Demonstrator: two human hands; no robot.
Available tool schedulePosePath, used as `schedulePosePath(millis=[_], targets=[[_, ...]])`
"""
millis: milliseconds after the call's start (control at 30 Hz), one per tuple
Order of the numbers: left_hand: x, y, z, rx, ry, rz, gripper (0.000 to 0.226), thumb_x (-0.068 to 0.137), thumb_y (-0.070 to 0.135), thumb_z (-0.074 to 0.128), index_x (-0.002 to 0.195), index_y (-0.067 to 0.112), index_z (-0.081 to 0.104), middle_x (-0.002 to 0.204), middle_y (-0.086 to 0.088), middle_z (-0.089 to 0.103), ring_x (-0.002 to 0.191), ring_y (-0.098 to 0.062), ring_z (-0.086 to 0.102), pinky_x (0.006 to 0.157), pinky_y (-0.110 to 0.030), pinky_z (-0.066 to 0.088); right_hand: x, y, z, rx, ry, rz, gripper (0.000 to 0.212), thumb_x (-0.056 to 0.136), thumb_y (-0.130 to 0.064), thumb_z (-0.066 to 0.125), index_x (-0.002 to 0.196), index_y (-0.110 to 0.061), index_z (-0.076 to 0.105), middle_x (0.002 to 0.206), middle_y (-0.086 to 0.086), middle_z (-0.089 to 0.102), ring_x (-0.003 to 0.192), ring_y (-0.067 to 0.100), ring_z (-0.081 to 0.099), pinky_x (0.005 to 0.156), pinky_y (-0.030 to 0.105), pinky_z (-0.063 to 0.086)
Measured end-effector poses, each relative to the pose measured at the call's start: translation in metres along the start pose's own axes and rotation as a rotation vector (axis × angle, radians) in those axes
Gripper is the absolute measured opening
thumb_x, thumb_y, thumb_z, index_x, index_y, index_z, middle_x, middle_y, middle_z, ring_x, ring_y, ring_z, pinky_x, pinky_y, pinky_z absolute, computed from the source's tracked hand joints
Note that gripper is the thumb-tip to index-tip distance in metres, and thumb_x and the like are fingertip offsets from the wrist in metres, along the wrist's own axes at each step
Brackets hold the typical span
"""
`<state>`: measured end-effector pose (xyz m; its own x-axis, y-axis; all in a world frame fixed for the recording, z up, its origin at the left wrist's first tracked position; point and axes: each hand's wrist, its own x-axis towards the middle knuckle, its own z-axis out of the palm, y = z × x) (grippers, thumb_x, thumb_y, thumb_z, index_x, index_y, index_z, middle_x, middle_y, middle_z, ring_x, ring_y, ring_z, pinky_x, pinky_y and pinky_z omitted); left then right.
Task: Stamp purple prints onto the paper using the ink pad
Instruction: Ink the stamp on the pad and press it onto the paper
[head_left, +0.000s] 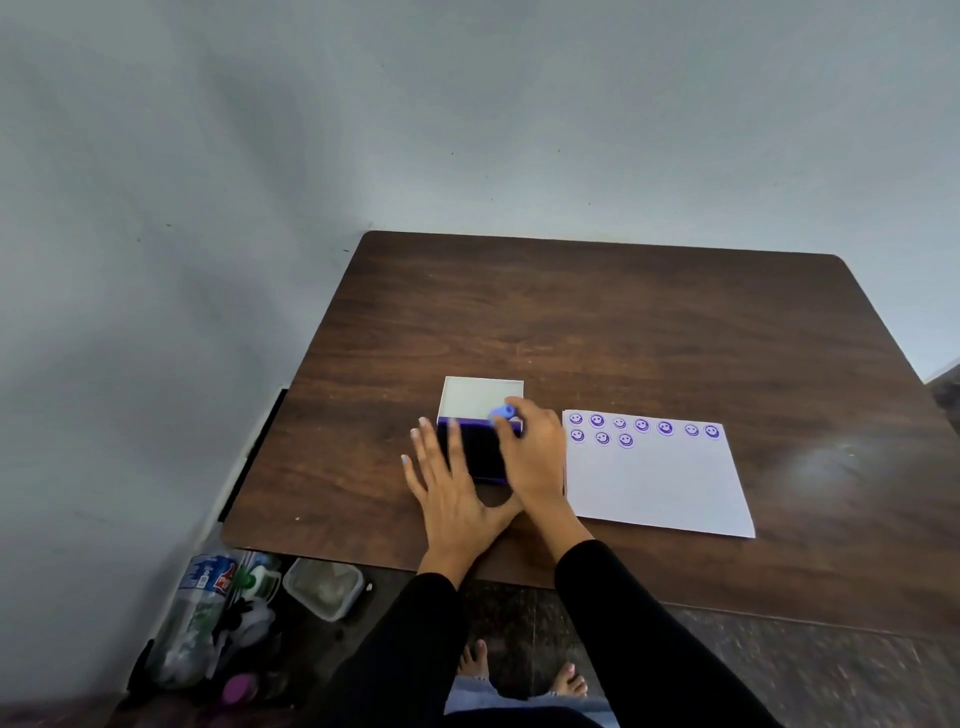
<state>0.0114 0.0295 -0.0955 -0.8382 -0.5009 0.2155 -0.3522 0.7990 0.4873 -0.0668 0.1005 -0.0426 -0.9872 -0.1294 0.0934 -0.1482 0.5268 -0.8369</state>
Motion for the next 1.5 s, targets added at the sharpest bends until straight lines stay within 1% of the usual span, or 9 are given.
schedulePosePath(millis=[100,200,333,433,633,767,1000,1267,1500], targets=[[-0.007,0.013,0.006,0.030,-0.105,0.250,0.093,0.066,0.073,0.050,0.147,0.034,0.025,0.159,-0.017,0.003,0.147,-0.026,-0.007,0.113,-0.056,-0.002,0.006,0.009,-0.023,0.180,0.243,0.103,0.026,0.086,-0.018,0.062,0.111,-0.010,0.064,0.109,0.010,0.069,0.105,0.025,0.058,0.090,0.027,0.039],[-0.010,0.027,0.011,0.119,-0.226,0.365,0.076,0.074,0.074,0.042,0.141,0.040,0.032,0.160,-0.010,-0.004,0.146,-0.024,-0.015,0.113,-0.056,-0.007,0.013,0.024,-0.042,0.245,0.397,0.202,0.028,0.088,-0.015,0.061,0.115,-0.008,0.062,0.111,0.011,0.068,0.105,0.025,0.060,0.092,0.033,0.046],[-0.009,0.035,0.014,0.077,-0.154,0.347,0.063,0.078,0.065,0.046,0.128,0.029,0.054,0.158,-0.014,0.017,0.147,-0.026,0.001,0.113,-0.052,-0.001,0.016,0.047,-0.067,0.297,0.536,0.313,0.029,0.088,-0.016,0.063,0.116,-0.009,0.061,0.109,0.012,0.069,0.098,0.022,0.063,0.086,0.031,0.050],[-0.003,0.051,0.017,0.041,-0.123,0.329,0.063,0.084,0.056,0.049,0.134,0.017,0.050,0.155,-0.016,0.026,0.145,-0.030,0.013,0.114,-0.051,0.009,0.017,0.065,-0.086,0.325,0.597,0.387,0.029,0.088,-0.018,0.062,0.116,-0.009,0.062,0.109,0.012,0.069,0.092,0.015,0.061,0.080,0.024,0.047],[0.003,0.094,0.033,-0.131,-0.372,0.443,0.059,0.093,0.015,0.048,0.146,0.004,0.025,0.157,-0.014,0.019,0.147,-0.026,0.015,0.117,-0.036,0.019,0.013,0.094,-0.105,0.278,0.560,0.427,0.032,0.089,-0.022,0.061,0.118,-0.008,0.062,0.110,0.012,0.070,0.087,0.009,0.059,0.077,0.012,0.042],[0.002,0.106,0.042,-0.176,-0.400,0.403,0.060,0.089,0.000,0.043,0.146,0.000,0.023,0.157,-0.016,0.019,0.147,-0.025,0.013,0.119,-0.030,0.013,0.015,0.105,-0.102,0.264,0.533,0.450,0.032,0.088,-0.023,0.062,0.116,-0.008,0.063,0.110,0.011,0.071,0.085,0.007,0.058,0.082,0.022,0.046],[-0.003,0.103,0.053,-0.083,-0.401,0.384,0.057,0.090,0.006,0.043,0.144,-0.002,0.027,0.155,-0.017,0.024,0.146,-0.027,0.015,0.119,-0.034,0.012,0.016,0.113,-0.097,0.301,0.542,0.449,0.032,0.087,-0.024,0.063,0.116,-0.009,0.062,0.110,0.009,0.071,0.088,0.009,0.061,0.081,0.024,0.049],[-0.004,0.105,0.049,0.095,-0.353,0.423,0.052,0.071,0.007,0.070,0.120,-0.005,0.060,0.131,-0.022,0.058,0.124,-0.035,0.054,0.102,-0.055,0.041,0.024,0.120,-0.093,0.208,0.502,0.340,0.029,0.090,-0.018,0.060,0.117,-0.009,0.061,0.109,0.009,0.069,0.091,0.010,0.060,0.083,0.022,0.048],[-0.004,0.103,0.051,0.066,-0.375,0.352,0.061,0.085,0.006,0.049,0.140,-0.010,0.030,0.150,-0.026,0.029,0.142,-0.038,0.024,0.117,-0.049,0.014,0.020,0.123,-0.089,0.089,0.487,0.225,0.025,0.088,-0.010,0.061,0.112,-0.001,0.061,0.101,0.016,0.069,0.088,0.024,0.064,0.080,0.027,0.048]])
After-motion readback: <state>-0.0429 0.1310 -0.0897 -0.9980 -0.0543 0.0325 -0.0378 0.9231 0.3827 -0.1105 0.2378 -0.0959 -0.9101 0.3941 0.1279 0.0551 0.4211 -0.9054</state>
